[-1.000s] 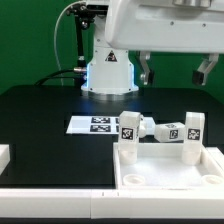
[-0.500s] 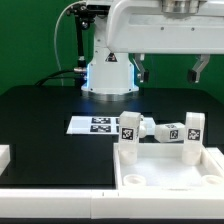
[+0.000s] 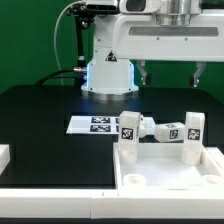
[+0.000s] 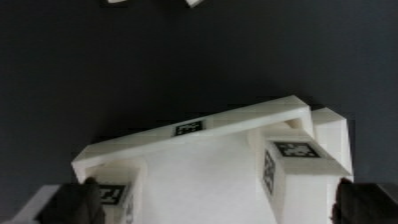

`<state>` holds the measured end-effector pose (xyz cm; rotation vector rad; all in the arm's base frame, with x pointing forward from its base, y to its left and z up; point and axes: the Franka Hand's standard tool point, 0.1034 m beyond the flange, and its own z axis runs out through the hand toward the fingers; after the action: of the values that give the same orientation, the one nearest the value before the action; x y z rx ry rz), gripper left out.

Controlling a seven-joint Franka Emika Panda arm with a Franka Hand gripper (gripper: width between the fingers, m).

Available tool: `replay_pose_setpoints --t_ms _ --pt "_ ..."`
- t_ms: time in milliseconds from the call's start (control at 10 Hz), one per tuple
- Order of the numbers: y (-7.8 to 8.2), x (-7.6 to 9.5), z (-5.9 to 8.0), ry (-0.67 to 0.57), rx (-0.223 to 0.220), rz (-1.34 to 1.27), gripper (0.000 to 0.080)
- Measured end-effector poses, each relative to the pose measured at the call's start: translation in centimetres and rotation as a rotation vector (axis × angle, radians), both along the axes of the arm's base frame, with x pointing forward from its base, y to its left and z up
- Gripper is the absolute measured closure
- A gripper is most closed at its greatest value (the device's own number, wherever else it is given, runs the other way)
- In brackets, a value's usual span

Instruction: Assemble square table

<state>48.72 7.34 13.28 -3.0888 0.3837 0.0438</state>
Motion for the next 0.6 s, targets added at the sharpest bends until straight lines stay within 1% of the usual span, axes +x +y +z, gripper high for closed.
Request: replay_pose_setpoints --t_ms 400,500,600 --pt "0.1 -0.2 -0.1 0.003 0.001 -0.009 0.0151" --pt "0.6 -1.7 -1.2 0.021 0.024 -0.165 0.0151" --pt "1.6 -2.8 -2.4 0.028 0.019 -0.263 0.0151"
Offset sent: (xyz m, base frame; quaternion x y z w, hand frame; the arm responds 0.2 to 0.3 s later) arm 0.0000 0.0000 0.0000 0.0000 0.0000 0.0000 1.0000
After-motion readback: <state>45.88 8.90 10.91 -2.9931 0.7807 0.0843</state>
